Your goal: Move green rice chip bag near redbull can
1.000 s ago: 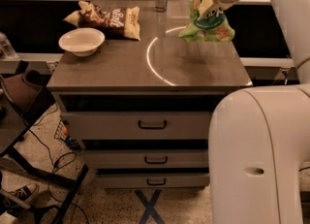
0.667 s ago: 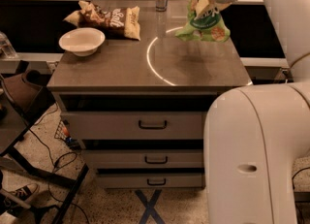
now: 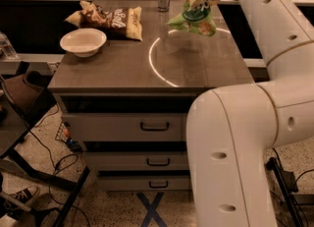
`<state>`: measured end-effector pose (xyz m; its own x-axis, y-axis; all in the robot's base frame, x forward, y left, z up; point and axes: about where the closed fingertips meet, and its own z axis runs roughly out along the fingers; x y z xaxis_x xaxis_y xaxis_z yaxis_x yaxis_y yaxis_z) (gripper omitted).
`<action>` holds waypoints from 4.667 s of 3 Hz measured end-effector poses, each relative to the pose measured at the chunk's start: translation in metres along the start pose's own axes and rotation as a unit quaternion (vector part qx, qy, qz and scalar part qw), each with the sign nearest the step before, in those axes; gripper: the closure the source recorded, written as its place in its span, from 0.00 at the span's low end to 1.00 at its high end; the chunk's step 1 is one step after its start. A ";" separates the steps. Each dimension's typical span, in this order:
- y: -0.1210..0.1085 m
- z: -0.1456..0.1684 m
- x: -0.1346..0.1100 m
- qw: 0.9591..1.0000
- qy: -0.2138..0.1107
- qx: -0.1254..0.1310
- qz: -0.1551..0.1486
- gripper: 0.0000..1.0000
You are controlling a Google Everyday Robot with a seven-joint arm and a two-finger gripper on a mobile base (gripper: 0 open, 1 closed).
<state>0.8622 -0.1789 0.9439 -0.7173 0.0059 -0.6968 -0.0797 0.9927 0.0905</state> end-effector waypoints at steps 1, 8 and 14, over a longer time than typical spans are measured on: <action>0.008 0.007 -0.025 0.999 -0.040 0.009 0.030 1.00; 0.026 0.082 -0.063 0.976 -0.142 0.009 0.162 1.00; 0.017 0.123 -0.060 0.974 -0.167 0.044 0.144 0.00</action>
Offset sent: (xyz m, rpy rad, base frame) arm 0.0765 0.0086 0.0446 0.1295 -0.2093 -0.2632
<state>0.9886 -0.1477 0.8997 -0.4352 0.3097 -0.8454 0.1618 0.9506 0.2650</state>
